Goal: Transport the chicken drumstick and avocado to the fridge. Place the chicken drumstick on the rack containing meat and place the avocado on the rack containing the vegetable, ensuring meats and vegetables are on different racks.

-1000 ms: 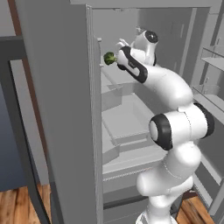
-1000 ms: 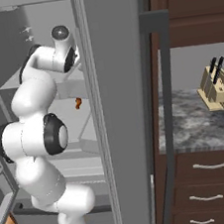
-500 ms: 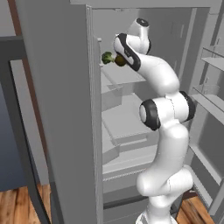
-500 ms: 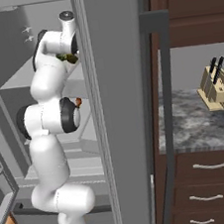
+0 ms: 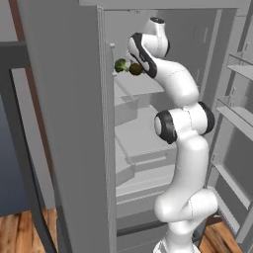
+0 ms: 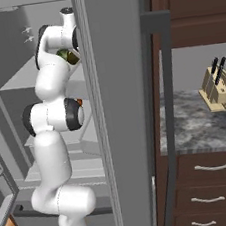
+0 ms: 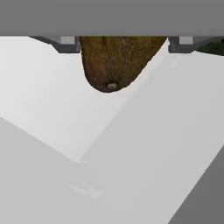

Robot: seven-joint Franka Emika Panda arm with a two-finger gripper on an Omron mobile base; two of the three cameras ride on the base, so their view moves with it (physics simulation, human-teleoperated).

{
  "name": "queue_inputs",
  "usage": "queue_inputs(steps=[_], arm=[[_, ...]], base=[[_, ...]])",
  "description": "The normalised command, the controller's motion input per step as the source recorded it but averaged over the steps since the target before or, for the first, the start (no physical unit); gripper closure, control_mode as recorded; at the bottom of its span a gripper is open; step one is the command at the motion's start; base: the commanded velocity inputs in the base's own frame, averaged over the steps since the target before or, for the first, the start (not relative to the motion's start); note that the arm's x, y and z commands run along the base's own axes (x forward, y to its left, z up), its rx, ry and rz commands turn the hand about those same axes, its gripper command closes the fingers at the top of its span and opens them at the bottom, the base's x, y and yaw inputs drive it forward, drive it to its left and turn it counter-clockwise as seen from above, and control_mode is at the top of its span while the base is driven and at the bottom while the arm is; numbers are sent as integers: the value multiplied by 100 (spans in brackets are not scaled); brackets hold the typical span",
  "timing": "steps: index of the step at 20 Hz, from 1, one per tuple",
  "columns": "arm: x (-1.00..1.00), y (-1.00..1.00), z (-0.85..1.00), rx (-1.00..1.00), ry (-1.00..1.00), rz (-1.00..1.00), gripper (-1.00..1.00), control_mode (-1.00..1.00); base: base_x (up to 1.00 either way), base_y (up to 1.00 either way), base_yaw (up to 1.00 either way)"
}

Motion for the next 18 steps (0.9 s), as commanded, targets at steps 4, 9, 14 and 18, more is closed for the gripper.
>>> queue_inputs(steps=[4,9,14,18], arm=[[-39,6,-51,-1,0,0,-100,-100],[-59,1,-25,0,0,0,-100,-100],[-100,21,-78,-1,0,0,-100,-100],[-38,8,-100,-5,0,0,-100,-100]], base=[[0,0,0],[0,0,0],[0,0,0],[0,0,0]])
